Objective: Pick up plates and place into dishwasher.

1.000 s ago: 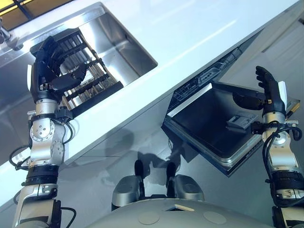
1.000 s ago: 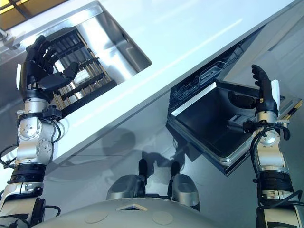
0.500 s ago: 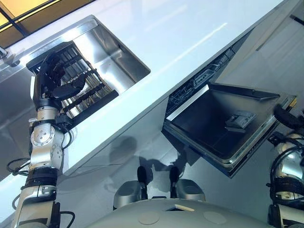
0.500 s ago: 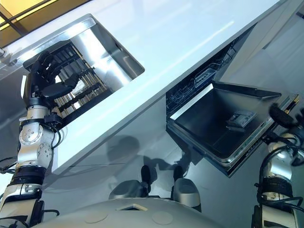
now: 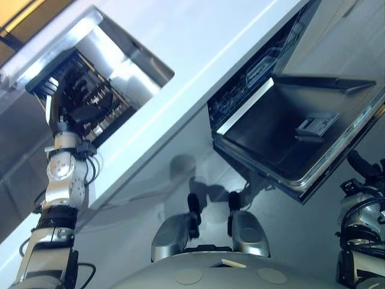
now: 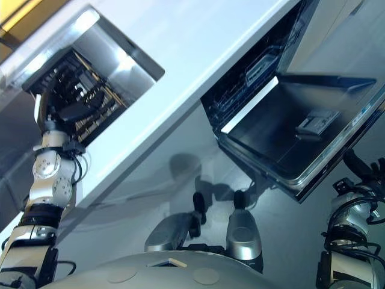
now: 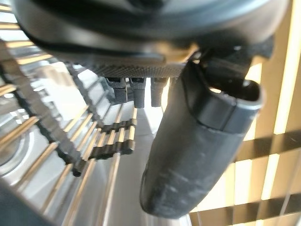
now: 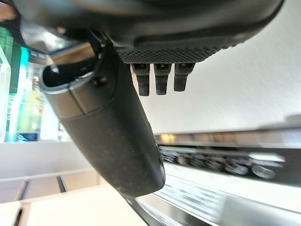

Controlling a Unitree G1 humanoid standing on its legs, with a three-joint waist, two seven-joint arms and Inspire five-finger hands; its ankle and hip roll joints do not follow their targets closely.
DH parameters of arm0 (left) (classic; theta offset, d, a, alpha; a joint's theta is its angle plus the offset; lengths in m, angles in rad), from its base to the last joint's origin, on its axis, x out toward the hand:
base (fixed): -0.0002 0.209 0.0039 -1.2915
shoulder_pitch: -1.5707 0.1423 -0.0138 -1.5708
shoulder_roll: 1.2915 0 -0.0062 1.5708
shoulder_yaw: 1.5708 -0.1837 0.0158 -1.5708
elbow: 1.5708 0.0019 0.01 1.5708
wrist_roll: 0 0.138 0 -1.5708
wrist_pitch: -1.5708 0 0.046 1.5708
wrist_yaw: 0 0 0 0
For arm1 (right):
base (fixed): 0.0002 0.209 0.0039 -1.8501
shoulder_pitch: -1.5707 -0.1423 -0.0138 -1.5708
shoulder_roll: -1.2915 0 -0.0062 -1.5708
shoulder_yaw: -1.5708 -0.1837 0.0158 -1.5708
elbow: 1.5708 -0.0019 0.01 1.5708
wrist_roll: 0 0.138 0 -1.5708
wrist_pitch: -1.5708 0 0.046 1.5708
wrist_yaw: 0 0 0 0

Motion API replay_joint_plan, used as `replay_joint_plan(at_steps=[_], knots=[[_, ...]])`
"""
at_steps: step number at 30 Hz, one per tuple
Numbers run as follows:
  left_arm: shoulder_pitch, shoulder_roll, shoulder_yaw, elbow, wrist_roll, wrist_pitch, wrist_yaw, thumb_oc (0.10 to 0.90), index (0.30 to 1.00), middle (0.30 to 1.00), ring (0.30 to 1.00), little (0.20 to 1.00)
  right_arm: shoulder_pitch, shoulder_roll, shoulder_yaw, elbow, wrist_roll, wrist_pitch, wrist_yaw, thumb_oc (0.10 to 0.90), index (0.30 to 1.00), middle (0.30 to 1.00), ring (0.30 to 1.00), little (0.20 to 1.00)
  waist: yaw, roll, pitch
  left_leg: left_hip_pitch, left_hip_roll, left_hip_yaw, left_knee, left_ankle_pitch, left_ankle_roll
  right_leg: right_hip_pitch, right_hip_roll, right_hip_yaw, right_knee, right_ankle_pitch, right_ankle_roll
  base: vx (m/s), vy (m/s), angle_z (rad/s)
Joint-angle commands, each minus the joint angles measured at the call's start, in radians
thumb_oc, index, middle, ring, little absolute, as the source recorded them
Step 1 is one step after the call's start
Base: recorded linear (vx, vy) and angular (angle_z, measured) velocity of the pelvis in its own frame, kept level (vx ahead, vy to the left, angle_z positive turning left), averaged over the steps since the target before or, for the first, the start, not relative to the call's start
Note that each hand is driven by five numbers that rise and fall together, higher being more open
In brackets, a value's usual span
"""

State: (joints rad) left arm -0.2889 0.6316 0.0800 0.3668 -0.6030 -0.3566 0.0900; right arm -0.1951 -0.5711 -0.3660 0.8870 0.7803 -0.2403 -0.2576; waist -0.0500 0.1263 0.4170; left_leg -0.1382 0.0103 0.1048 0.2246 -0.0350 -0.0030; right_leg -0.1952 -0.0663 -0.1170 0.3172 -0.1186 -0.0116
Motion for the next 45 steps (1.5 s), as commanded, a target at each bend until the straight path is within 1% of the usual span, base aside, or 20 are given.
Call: replay_joint_plan(at_steps=[1,3,8,11,13,16,17,19,20,22,23,25,28,30,34,38,41,43,44,45], knots=[[-0.039,0.038,0.054,-0.033,-0.041,-0.110,-0.007,0.800,0.900,0.900,0.900,0.900,-0.023,-0.094,0.002,-0.009,0.118,-0.066,0.073,0.800,0.900,0.900,0.900,0.900,-0.001,-0.045,-0.006,-0.109,-0.025,-0.020,0.258,-0.192,0.032,-0.054,0.028,-0.052,0.188,-0.146,-0.044,-0.02,-0.031,0.04],[-0.047,0.040,0.055,-0.056,-0.051,-0.116,-0.008,0.800,0.900,0.900,0.900,0.900,-0.027,-0.082,0.002,0.037,0.168,-0.017,0.091,0.800,0.900,0.900,0.900,0.900,0.009,-0.049,0.020,-0.166,-0.032,-0.028,0.308,-0.199,0.036,-0.105,0.032,-0.057,0.248,-0.158,-0.051,-0.06,-0.015,0.08],[-0.055,0.044,0.047,-0.129,-0.034,-0.123,0.006,0.800,0.900,0.900,0.900,0.900,-0.046,-0.059,0.004,0.079,0.310,0.016,0.150,0.800,0.900,0.900,0.900,0.900,0.038,-0.050,0.059,-0.262,-0.049,-0.046,0.362,-0.188,0.040,-0.192,0.023,-0.073,0.360,-0.180,-0.060,-0.06,0.014,0.05],[-0.058,0.045,0.050,-0.200,-0.026,-0.104,0.022,0.800,0.900,0.900,0.900,0.900,-0.061,-0.041,0.034,0.070,0.263,0.054,0.191,0.800,0.900,0.900,0.900,0.900,0.057,-0.050,0.074,-0.316,-0.063,-0.052,0.401,-0.187,0.047,-0.255,0.007,-0.081,0.427,-0.190,-0.064,-0.07,0.086,0.04],[-0.063,0.044,0.048,-0.231,-0.018,-0.090,0.029,0.800,0.900,0.900,0.900,0.900,-0.075,-0.034,0.056,0.061,0.277,0.080,0.244,0.800,0.900,0.900,0.900,0.900,0.068,-0.052,0.078,-0.340,-0.071,-0.055,0.423,-0.189,0.051,-0.280,-0.002,-0.085,0.457,-0.193,-0.063,-0.05,0.076,0.03],[-0.058,0.036,0.052,-0.256,-0.019,-0.078,0.025,0.800,0.900,0.900,0.900,0.900,-0.090,-0.007,0.102,-0.019,0.384,0.184,0.496,0.800,0.900,0.900,0.900,0.900,0.083,-0.058,0.078,-0.358,-0.077,-0.064,0.453,-0.197,0.053,-0.295,-0.019,-0.090,0.484,-0.197,-0.062,-0.02,0.071,0.09],[-0.052,0.028,0.054,-0.257,-0.017,-0.082,0.017,0.800,0.900,0.900,0.900,0.900,-0.088,0.015,0.134,-0.082,0.424,0.233,0.617,0.800,0.900,0.900,0.900,0.900,0.088,-0.061,0.076,-0.358,-0.080,-0.068,0.456,-0.199,0.053,-0.296,-0.023,-0.092,0.489,-0.197,-0.061,0.01,0.075,0.08],[-0.046,0.015,0.051,-0.248,-0.020,-0.100,0.005,0.800,0.900,0.900,0.900,0.900,-0.080,0.046,0.202,-0.204,0.481,0.293,0.805,0.800,0.900,0.900,0.900,0.900,0.093,-0.068,0.074,-0.351,-0.081,-0.073,0.447,-0.194,0.053,-0.295,-0.028,-0.092,0.485,-0.191,-0.056,0.02,0.074,0.04],[-0.043,0.013,0.050,-0.249,-0.022,-0.103,0.003,0.800,0.900,0.900,0.900,0.900,-0.079,0.050,0.221,-0.229,0.493,0.306,0.859,0.800,0.900,0.900,0.900,0.900,0.094,-0.070,0.072,-0.348,-0.082,-0.074,0.441,-0.191,0.053,-0.294,-0.030,-0.092,0.482,-0.189,-0.053,0.02,0.060,-0.12],[-0.045,0.011,0.036,-0.242,-0.034,-0.120,0.001,0.800,0.900,0.900,0.900,0.900,-0.109,0.054,0.296,-0.352,0.547,0.340,1.028,0.800,0.900,0.900,0.900,0.900,0.102,-0.077,0.069,-0.332,-0.079,-0.078,0.412,-0.177,0.052,-0.283,-0.033,-0.091,0.462,-0.178,-0.045,0.01,0.047,-0.24],[-0.046,0.009,0.032,-0.243,-0.037,-0.125,0.001,0.800,0.900,0.900,0.900,0.900,-0.122,0.062,0.326,-0.411,0.548,0.337,1.099,0.800,0.900,0.900,0.900,0.900,0.105,-0.081,0.069,-0.323,-0.079,-0.080,0.397,-0.172,0.053,-0.276,-0.032,-0.090,0.450,-0.174,-0.043,0.00,0.027,-0.21],[-0.058,0.011,0.014,-0.238,-0.033,-0.133,0.005,0.800,0.900,0.900,0.900,0.900,-0.160,0.092,0.401,-0.612,0.555,0.326,1.094,0.800,0.900,0.900,0.900,0.900,0.109,-0.089,0.069,-0.309,-0.078,-0.083,0.370,-0.162,0.053,-0.265,-0.031,-0.089,0.425,-0.164,-0.037,-0.01,0.022,-0.14],[-0.084,0.010,-0.006,-0.226,-0.028,-0.136,0.014,0.800,0.900,0.900,0.900,0.900,-0.225,0.145,0.480,-0.833,0.503,0.307,1.095,0.800,0.900,0.900,0.900,0.900,0.114,-0.100,0.064,-0.283,-0.077,-0.090,0.328,-0.146,0.052,-0.240,-0.026,-0.088,0.375,-0.145,-0.028,-0.01,0.031,-0.20],[-0.099,0.008,-0.015,-0.211,-0.034,-0.131,0.012,0.800,0.900,0.900,0.900,0.900,-0.262,0.180,0.516,-0.943,0.459,0.314,1.022,0.800,0.900,0.900,0.900,0.900,0.118,-0.104,0.055,-0.255,-0.076,-0.095,0.291,-0.136,0.050,-0.210,-0.023,-0.088,0.330,-0.133,-0.023,0.02,0.031,-0.36],[-0.107,-0.005,-0.023,-0.189,-0.039,-0.126,-0.006,0.800,0.900,0.900,0.900,0.900,-0.301,0.221,0.544,-1.024,0.435,0.332,0.920,0.800,0.900,0.900,0.900,0.900,0.126,-0.107,0.032,-0.190,-0.078,-0.107,0.212,-0.114,0.049,-0.146,-0.014,-0.088,0.243,-0.116,-0.017,0.06,0.042,-0.24],[-0.104,-0.018,-0.030,-0.166,-0.046,-0.127,-0.025,0.800,0.900,0.900,0.900,0.900,-0.303,0.260,0.544,-1.035,0.420,0.313,0.814,0.800,0.900,0.900,0.900,0.900,0.131,-0.111,-0.004,-0.138,-0.085,-0.113,0.145,-0.096,0.052,-0.089,-0.007,-0.092,0.163,-0.096,-0.007,0.05,0.031,0.09],[-0.091,-0.029,-0.032,-0.157,-0.044,-0.129,-0.035,0.800,0.900,0.900,0.900,0.900,-0.280,0.281,0.529,-1.015,0.415,0.292,0.780,0.800,0.900,0.900,0.900,0.900,0.129,-0.113,-0.034,-0.101,-0.085,-0.114,0.095,-0.082,0.054,-0.056,-0.002,-0.095,0.112,-0.079,-0.001,0.06,0.022,0.33],[-0.073,-0.039,-0.034,-0.156,-0.045,-0.135,-0.038,0.800,0.900,0.900,0.900,0.900,-0.255,0.288,0.512,-0.991,0.402,0.261,0.732,0.800,0.900,0.900,0.900,0.900,0.126,-0.114,-0.056,-0.076,-0.086,-0.114,0.067,-0.078,0.053,-0.029,0.001,-0.097,0.078,-0.071,0.005,0.06,0.032,0.58],[-0.045,-0.059,-0.031,-0.153,-0.036,-0.140,-0.047,0.800,0.900,0.900,0.900,0.900,-0.212,0.297,0.477,-0.931,0.344,0.223,0.658,0.800,0.900,0.900,0.900,0.900,0.121,-0.114,-0.083,-0.040,-0.088,-0.109,0.034,-0.077,0.052,0.006,0.000,-0.099,0.040,-0.066,0.013,0.06,0.040,0.42],[-0.037,-0.064,-0.030,-0.155,-0.034,-0.142,-0.049,0.800,0.900,0.900,0.900,0.900,-0.201,0.295,0.467,-0.913,0.330,0.211,0.637,0.800,0.900,0.900,0.900,0.900,0.120,-0.114,-0.091,-0.033,-0.088,-0.108,0.024,-0.076,0.052,0.012,0.001,-0.099,0.030,-0.063,0.014,0.09,0.065,0.45]])
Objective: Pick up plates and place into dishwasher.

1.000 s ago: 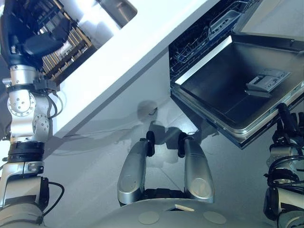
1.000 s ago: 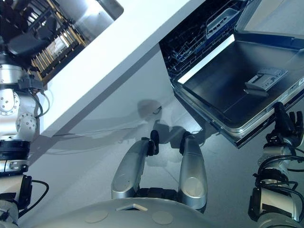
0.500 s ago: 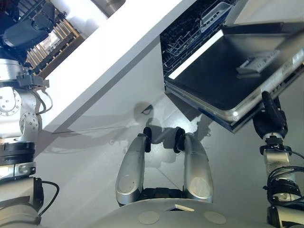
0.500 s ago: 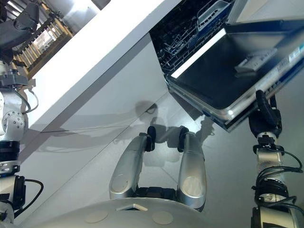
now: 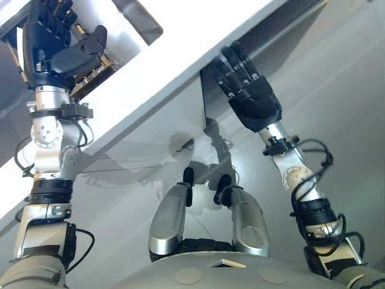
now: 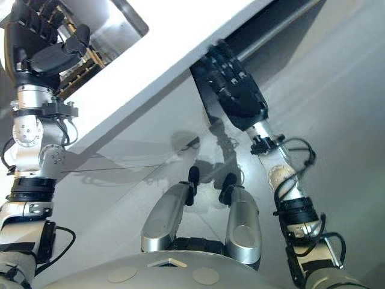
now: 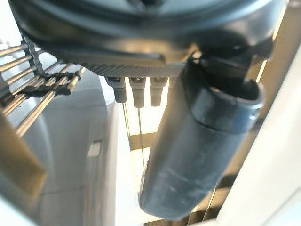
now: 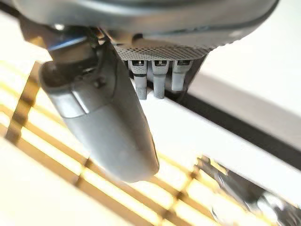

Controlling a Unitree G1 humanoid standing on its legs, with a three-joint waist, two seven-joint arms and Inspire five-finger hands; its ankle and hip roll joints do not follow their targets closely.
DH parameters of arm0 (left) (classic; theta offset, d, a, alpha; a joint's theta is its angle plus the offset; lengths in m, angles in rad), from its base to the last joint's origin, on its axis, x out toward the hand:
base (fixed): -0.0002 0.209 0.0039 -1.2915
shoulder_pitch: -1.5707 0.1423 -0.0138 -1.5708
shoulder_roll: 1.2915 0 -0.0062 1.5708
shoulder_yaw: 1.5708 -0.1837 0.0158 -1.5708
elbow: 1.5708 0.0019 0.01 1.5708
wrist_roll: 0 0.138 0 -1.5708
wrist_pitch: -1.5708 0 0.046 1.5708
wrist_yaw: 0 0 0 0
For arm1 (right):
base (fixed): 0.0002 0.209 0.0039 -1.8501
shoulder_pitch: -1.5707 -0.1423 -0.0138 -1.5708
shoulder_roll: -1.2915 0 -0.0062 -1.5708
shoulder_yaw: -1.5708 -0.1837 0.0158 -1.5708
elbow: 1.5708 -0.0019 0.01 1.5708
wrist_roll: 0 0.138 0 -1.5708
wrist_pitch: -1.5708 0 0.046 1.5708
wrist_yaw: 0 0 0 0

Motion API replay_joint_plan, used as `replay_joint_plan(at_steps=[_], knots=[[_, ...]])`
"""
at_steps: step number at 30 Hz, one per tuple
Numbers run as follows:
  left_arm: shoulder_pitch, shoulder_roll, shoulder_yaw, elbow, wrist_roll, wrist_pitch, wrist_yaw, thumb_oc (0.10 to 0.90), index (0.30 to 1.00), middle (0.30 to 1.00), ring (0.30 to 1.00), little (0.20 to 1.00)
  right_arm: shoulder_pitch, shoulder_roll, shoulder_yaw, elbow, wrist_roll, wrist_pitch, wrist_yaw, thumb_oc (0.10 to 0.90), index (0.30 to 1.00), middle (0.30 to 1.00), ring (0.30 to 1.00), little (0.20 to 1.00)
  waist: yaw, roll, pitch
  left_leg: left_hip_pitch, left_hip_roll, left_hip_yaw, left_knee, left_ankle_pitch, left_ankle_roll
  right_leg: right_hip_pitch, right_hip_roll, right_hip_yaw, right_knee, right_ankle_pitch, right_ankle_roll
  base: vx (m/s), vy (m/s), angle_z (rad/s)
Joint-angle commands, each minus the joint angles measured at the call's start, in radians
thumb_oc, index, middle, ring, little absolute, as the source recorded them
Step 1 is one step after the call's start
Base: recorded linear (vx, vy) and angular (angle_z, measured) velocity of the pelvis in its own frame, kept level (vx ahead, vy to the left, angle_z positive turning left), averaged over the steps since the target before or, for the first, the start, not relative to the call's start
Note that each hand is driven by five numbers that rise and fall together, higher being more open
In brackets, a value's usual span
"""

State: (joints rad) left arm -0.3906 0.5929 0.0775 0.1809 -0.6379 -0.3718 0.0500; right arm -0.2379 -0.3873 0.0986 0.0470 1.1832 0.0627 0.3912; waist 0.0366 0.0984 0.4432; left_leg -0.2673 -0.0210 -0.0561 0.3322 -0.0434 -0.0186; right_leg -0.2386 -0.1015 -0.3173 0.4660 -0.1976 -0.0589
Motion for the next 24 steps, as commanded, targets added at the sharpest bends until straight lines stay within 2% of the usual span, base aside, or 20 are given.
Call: replay_joint_plan(at_steps=[1,4,6,9,11,15,16,19,22,24], knots=[[0.097,-0.044,-0.026,0.021,0.010,-0.134,-0.008,0.800,0.900,0.900,0.900,0.900,-0.115,0.104,-0.033,-0.010,-0.147,-0.124,-0.082,0.800,0.900,0.900,0.900,0.900,0.028,-0.085,-0.134,0.128,-0.058,0.057,-0.111,-0.071,0.067,0.082,0.037,0.104,-0.142,0.012,0.068,0.03,0.057,0.22],[0.158,-0.073,-0.013,0.002,0.022,-0.154,-0.011,0.800,0.900,0.900,0.900,0.900,-0.022,0.074,-0.086,0.098,-0.246,-0.199,-0.127,0.800,0.900,0.900,0.900,0.900,0.018,-0.080,-0.168,0.162,-0.055,0.068,-0.169,-0.054,0.065,0.111,0.045,0.107,-0.199,0.031,0.076,0.01,0.056,0.08],[0.223,-0.113,0.006,-0.024,0.046,-0.169,-0.011,0.800,0.900,0.900,0.900,0.900,0.088,0.049,-0.106,0.199,-0.428,-0.309,-0.161,0.800,0.900,0.900,0.900,0.900,0.004,-0.077,-0.205,0.205,-0.053,0.079,-0.223,-0.043,0.062,0.151,0.053,0.113,-0.252,0.042,0.085,0.02,0.066,0.10],[0.269,-0.141,0.033,-0.040,0.055,-0.176,-0.020,0.800,0.900,0.900,0.900,0.900,0.168,0.042,-0.125,0.292,-0.542,-0.361,-0.186,0.800,0.900,0.900,0.900,0.900,-0.012,-0.077,-0.239,0.239,-0.049,0.088,-0.258,-0.037,0.060,0.180,0.059,0.119,-0.281,0.048,0.089,0.01,0.026,0.04],[0.285,-0.155,0.047,-0.042,0.057,-0.177,-0.025,0.800,0.900,0.900,0.900,0.900,0.200,0.046,-0.136,0.355,-0.555,-0.364,-0.194,0.800,0.900,0.900,0.900,0.900,-0.019,-0.075,-0.259,0.259,-0.047,0.095,-0.276,-0.037,0.059,0.198,0.061,0.121,-0.294,0.047,0.091,0.00,0.017,-0.03],[0.280,-0.164,0.061,-0.035,0.066,-0.160,-0.014,0.800,0.900,0.900,0.900,0.900,0.251,0.056,-0.134,0.480,-0.702,-0.384,-0.224,0.800,0.900,0.900,0.900,0.900,-0.037,-0.069,-0.292,0.299,-0.042,0.111,-0.306,-0.043,0.057,0.231,0.064,0.128,-0.316,0.044,0.096,-0.01,0.038,-0.09],[0.273,-0.158,0.064,-0.031,0.059,-0.156,-0.010,0.800,0.900,0.900,0.900,0.900,0.260,0.052,-0.132,0.510,-0.706,-0.371,-0.226,0.800,0.900,0.900,0.900,0.900,-0.043,-0.067,-0.298,0.310,-0.040,0.117,-0.314,-0.044,0.056,0.241,0.064,0.132,-0.324,0.044,0.099,-0.04,0.043,-0.09],[0.247,-0.150,0.063,-0.013,0.036,-0.141,-0.001,0.800,0.900,0.900,0.900,0.900,0.269,0.044,-0.131,0.599,-0.783,-0.390,-0.266,0.800,0.900,0.900,0.900,0.900,-0.054,-0.065,-0.313,0.331,-0.038,0.130,-0.330,-0.048,0.055,0.259,0.065,0.136,-0.343,0.049,0.106,-0.05,0.033,-0.10],[0.228,-0.151,0.062,0.004,0.023,-0.116,0.015,0.800,0.900,0.900,0.900,0.900,0.270,0.045,-0.133,0.678,-0.830,-0.378,-0.295,0.800,0.900,0.900,0.900,0.900,-0.059,-0.064,-0.323,0.350,-0.037,0.141,-0.340,-0.053,0.055,0.274,0.066,0.141,-0.360,0.054,0.112,-0.03,0.013,-0.12],[0.215,-0.155,0.059,0.018,0.005,-0.086,0.023,0.800,0.900,0.900,0.900,0.900,0.273,0.044,-0.131,0.760,-0.875,-0.338,-0.320,0.800,0.900,0.900,0.900,0.900,-0.063,-0.064,-0.330,0.361,-0.036,0.153,-0.342,-0.058,0.053,0.285,0.065,0.144,-0.380,0.063,0.117,-0.03,0.012,-0.16]])
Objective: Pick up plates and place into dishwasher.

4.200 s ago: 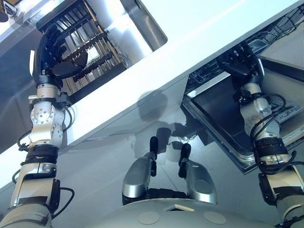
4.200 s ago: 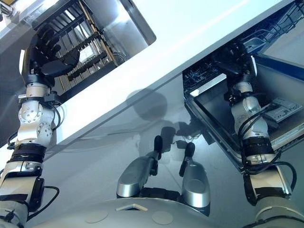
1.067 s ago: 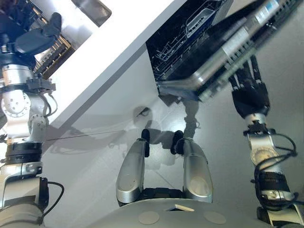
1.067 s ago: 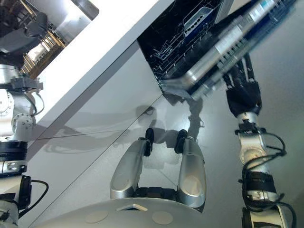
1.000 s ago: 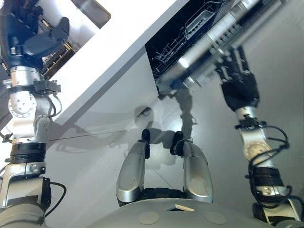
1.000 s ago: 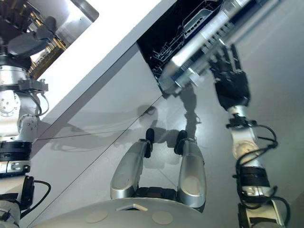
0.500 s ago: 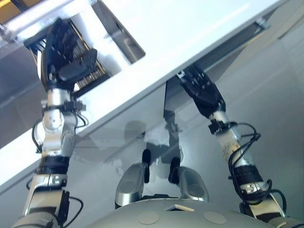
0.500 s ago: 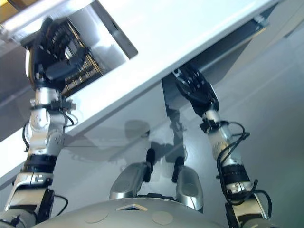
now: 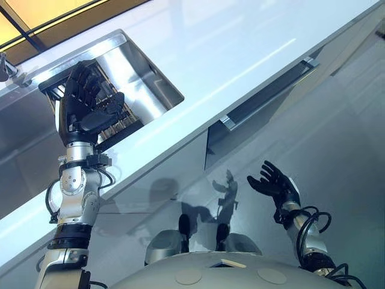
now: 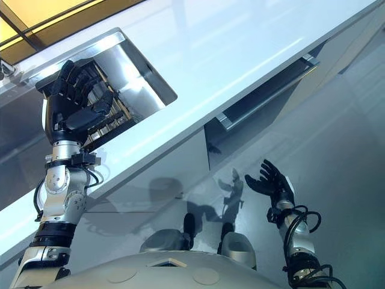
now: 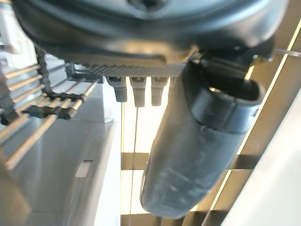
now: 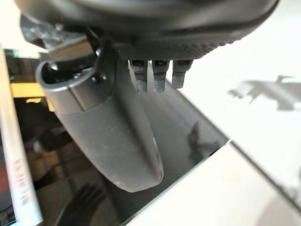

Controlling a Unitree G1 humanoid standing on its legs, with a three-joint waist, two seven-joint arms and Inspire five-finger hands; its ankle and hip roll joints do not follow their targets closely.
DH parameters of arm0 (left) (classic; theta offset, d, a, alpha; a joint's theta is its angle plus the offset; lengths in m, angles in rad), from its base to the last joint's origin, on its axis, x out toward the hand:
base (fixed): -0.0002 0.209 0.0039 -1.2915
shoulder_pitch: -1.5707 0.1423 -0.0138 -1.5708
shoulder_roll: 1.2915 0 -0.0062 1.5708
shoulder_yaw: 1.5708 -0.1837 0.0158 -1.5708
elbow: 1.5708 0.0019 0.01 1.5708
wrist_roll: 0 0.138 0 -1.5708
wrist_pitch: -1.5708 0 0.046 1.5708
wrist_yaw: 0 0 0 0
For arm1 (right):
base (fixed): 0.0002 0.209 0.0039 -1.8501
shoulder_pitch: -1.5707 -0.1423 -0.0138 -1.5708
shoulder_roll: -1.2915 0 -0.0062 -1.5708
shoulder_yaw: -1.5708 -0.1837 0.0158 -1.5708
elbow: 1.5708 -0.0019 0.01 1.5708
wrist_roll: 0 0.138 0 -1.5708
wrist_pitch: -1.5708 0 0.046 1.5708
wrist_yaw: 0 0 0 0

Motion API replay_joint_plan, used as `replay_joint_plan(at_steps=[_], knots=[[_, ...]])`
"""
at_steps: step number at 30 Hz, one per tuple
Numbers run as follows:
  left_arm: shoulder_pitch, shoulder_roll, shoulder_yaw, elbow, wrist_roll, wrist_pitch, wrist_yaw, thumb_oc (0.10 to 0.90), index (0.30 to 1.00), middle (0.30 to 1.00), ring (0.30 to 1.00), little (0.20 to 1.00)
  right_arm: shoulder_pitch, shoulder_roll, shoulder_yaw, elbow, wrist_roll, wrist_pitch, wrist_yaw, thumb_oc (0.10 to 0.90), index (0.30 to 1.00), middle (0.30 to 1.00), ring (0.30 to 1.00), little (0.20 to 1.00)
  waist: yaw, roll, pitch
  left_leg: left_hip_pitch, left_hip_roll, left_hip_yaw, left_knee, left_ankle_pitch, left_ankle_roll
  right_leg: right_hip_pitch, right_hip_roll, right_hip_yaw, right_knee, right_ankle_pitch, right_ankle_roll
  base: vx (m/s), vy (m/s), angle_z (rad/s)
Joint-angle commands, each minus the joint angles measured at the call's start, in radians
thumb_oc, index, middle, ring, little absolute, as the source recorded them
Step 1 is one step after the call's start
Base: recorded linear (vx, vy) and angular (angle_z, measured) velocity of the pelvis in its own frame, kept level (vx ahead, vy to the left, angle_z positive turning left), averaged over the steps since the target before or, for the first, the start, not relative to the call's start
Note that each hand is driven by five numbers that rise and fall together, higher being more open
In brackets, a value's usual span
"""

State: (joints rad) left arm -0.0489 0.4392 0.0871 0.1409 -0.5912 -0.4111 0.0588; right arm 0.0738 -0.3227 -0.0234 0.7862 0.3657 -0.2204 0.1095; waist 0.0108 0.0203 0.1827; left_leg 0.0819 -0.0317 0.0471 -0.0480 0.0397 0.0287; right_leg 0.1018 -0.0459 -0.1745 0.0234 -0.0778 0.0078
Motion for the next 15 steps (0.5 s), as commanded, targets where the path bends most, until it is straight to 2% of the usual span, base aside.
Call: replay_joint_plan(at_steps=[1,7,15], knots=[[-0.130,-0.004,0.047,0.064,-0.049,-0.039,0.017,0.800,0.900,0.900,0.900,0.900,-0.040,-0.021,-0.012,0.056,-0.068,-0.045,-0.037,0.800,0.900,0.900,0.900,0.900,-0.038,0.014,-0.072,0.015,-0.026,0.053,0.037,-0.143,0.005,-0.051,0.010,0.001,0.053,-0.052,0.052,-0.02,0.007,-0.09],[-0.138,-0.016,0.041,0.074,-0.078,0.016,0.030,0.800,0.900,0.900,0.900,0.900,-0.059,-0.030,-0.009,0.267,-0.132,0.091,-0.002,0.800,0.900,0.900,0.900,0.900,-0.029,0.012,-0.083,0.033,-0.024,0.074,0.032,-0.150,0.001,-0.024,0.013,0.001,0.000,-0.026,0.059,-0.01,-0.005,-0.12],[-0.143,-0.013,0.041,0.056,-0.092,0.064,0.041,0.800,0.900,0.900,0.900,0.900,-0.056,-0.037,0.011,0.399,-0.235,0.147,0.012,0.800,0.900,0.900,0.900,0.900,-0.022,0.015,-0.092,0.043,-0.020,0.081,0.030,-0.155,0.003,-0.012,0.017,0.003,-0.014,-0.024,0.059,0.00,-0.005,-0.03]])
